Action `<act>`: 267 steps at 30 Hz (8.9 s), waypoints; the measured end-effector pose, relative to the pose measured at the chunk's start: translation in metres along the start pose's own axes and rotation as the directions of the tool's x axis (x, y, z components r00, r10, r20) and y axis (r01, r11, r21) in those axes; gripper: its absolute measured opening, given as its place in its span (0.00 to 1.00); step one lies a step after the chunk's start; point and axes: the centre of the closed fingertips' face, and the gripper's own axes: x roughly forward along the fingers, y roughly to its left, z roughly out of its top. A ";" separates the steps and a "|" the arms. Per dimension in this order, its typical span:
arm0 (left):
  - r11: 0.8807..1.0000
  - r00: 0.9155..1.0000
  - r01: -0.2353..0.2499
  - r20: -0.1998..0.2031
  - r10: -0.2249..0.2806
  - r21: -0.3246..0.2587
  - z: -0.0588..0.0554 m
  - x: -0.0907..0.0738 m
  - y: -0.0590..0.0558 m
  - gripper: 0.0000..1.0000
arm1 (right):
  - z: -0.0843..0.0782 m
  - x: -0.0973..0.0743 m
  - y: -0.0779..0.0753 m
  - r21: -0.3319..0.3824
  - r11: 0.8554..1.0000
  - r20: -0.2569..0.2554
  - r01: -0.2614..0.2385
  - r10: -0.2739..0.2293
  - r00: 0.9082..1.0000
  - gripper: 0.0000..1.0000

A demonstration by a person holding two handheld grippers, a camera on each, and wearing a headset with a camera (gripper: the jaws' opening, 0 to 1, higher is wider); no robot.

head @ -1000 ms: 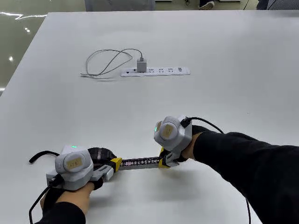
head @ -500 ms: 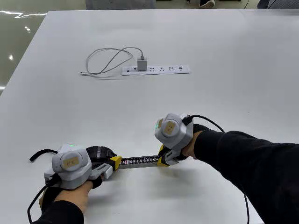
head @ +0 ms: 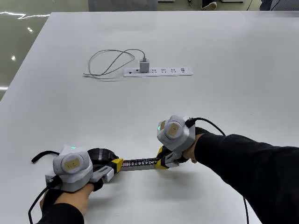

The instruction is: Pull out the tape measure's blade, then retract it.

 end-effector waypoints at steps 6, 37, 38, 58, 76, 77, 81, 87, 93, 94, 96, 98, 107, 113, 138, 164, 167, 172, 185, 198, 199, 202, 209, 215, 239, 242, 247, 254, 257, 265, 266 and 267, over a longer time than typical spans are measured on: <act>1.000 1.000 0.002 0.000 -0.002 0.002 0.000 0.000 0.000 0.62 | 0.002 0.001 0.001 0.004 1.000 0.004 0.001 -0.002 1.000 0.11; 1.000 1.000 0.005 -0.002 -0.005 0.002 0.000 0.000 0.001 0.62 | 0.015 0.007 0.005 -0.027 1.000 0.028 -0.004 0.005 1.000 0.10; 1.000 1.000 0.005 -0.001 -0.005 0.002 0.000 0.000 0.001 0.62 | 0.015 0.007 0.005 -0.026 1.000 0.029 -0.004 0.005 1.000 0.10; 1.000 1.000 0.008 -0.001 -0.008 0.001 -0.001 -0.001 -0.001 0.62 | 0.022 0.011 0.006 -0.005 1.000 0.034 -0.014 0.015 0.999 0.11; 1.000 1.000 0.010 0.001 -0.010 -0.003 0.000 0.000 0.000 0.62 | 0.030 0.016 0.008 -0.006 1.000 0.035 -0.011 0.012 0.999 0.11; 1.000 1.000 0.010 0.001 -0.010 -0.004 0.000 0.000 0.000 0.62 | 0.030 0.017 0.007 -0.015 1.000 0.036 -0.012 0.013 0.999 0.11; 1.000 1.000 0.013 0.001 -0.013 -0.003 0.000 0.000 0.000 0.62 | 0.033 0.019 0.008 -0.027 1.000 0.052 -0.007 0.008 0.999 0.11; 1.000 1.000 0.015 0.001 -0.015 0.001 0.000 -0.001 0.000 0.62 | 0.037 0.021 0.008 -0.009 1.000 0.077 0.005 -0.004 0.997 0.11; 1.000 1.000 0.019 -0.001 -0.019 0.006 0.000 -0.001 0.000 0.62 | 0.042 0.023 0.011 -0.012 1.000 0.100 -0.006 0.007 0.995 0.10; 1.000 1.000 0.019 -0.001 -0.019 0.005 0.000 -0.001 0.000 0.62 | 0.042 0.024 0.011 -0.010 1.000 0.100 -0.007 0.008 0.995 0.10; 1.000 1.000 0.020 -0.002 -0.020 0.003 0.000 -0.001 0.000 0.62 | 0.043 0.024 0.011 -0.002 1.000 0.103 -0.009 0.009 0.995 0.11; 1.000 1.000 0.022 -0.003 -0.022 0.004 0.000 -0.001 0.000 0.62 | 0.045 0.025 0.011 0.005 1.000 0.105 -0.013 0.013 0.994 0.11; 1.000 1.000 0.020 -0.003 -0.021 -0.002 0.000 -0.001 0.000 0.62 | 0.050 0.028 0.013 -0.057 0.998 0.113 -0.012 0.019 0.993 0.11; 1.000 1.000 0.017 -0.002 -0.017 -0.003 -0.001 -0.001 0.000 0.62 | 0.051 0.029 0.012 -0.040 0.999 0.114 -0.014 0.018 0.993 0.11; 1.000 1.000 0.019 -0.002 -0.019 -0.006 -0.001 -0.001 0.000 0.62 | 0.061 0.034 0.015 -0.014 1.000 0.116 -0.019 0.021 0.993 0.11; 1.000 1.000 0.022 0.000 -0.022 -0.006 0.000 -0.001 0.000 0.62 | 0.072 0.042 0.017 -0.055 0.998 0.131 -0.019 0.026 0.991 0.10; 1.000 1.000 0.023 0.002 -0.023 -0.006 0.000 -0.001 0.000 0.62 | 0.073 0.042 0.017 -0.051 0.998 0.136 -0.020 0.027 0.990 0.10; 1.000 1.000 0.025 0.001 -0.025 -0.006 0.000 -0.001 0.000 0.62 | 0.075 0.044 0.019 -0.050 0.998 0.140 -0.026 0.033 0.990 0.10; 1.000 1.000 0.028 -0.002 -0.028 -0.007 0.000 -0.001 0.000 0.62 | 0.080 0.046 0.019 -0.056 0.998 0.144 -0.027 0.035 0.989 0.10; 1.000 1.000 0.028 0.002 -0.028 -0.010 0.000 -0.001 0.000 0.62 | 0.084 0.049 0.021 -0.056 0.998 0.151 -0.030 0.038 0.988 0.11; 1.000 1.000 0.028 0.002 -0.028 -0.010 0.000 -0.001 0.000 0.62 | 0.084 0.049 0.021 -0.056 0.998 0.153 -0.030 0.039 0.988 0.11; 1.000 1.000 0.027 0.004 -0.027 -0.011 0.000 -0.001 0.001 0.62 | 0.086 0.050 0.020 -0.050 0.998 0.157 -0.034 0.042 0.987 0.11; 1.000 1.000 0.026 0.005 -0.026 -0.010 0.000 -0.001 0.001 0.62 | 0.086 0.050 0.020 -0.054 0.998 0.160 -0.035 0.043 0.986 0.11; 1.000 1.000 0.025 0.004 -0.025 -0.005 0.000 -0.001 0.001 0.62 | 0.087 0.049 0.020 -0.052 0.998 0.160 -0.027 0.035 0.987 0.11; 1.000 1.000 0.024 -0.006 -0.024 0.014 0.001 -0.001 0.000 0.64 | 0.083 0.043 0.016 -0.061 0.997 0.185 0.038 -0.026 0.982 0.19; 0.999 0.999 0.033 -0.008 -0.033 0.017 0.001 -0.002 -0.001 0.64 | 0.082 0.038 0.016 -0.037 0.998 0.187 0.050 -0.042 0.981 0.20; 0.999 0.999 0.040 -0.005 -0.040 0.029 0.002 -0.006 -0.001 0.62 | 0.080 0.029 0.013 -0.013 0.998 0.207 0.069 -0.064 0.976 0.23; 0.997 0.999 0.052 0.008 -0.053 0.058 0.004 -0.010 0.001 0.63 | 0.071 0.019 0.011 0.028 0.996 0.227 0.088 -0.092 0.969 0.24; 0.996 0.998 0.061 0.013 -0.062 0.058 0.007 -0.010 0.004 0.69 | 0.070 0.013 0.009 0.062 0.994 0.253 0.095 -0.107 0.962 0.24; 0.992 0.993 0.113 0.034 -0.115 0.060 0.016 -0.016 0.009 0.80 | 0.065 -0.008 0.010 0.117 0.986 0.289 0.118 -0.147 0.946 0.27; 0.992 0.993 0.112 0.035 -0.115 0.064 0.017 -0.017 0.012 0.83 | 0.064 -0.011 0.010 0.120 0.985 0.293 0.123 -0.153 0.944 0.27; 0.991 0.992 0.115 0.035 -0.118 0.066 0.017 -0.018 0.013 0.83 | 0.063 -0.013 0.010 0.123 0.984 0.297 0.126 -0.157 0.942 0.27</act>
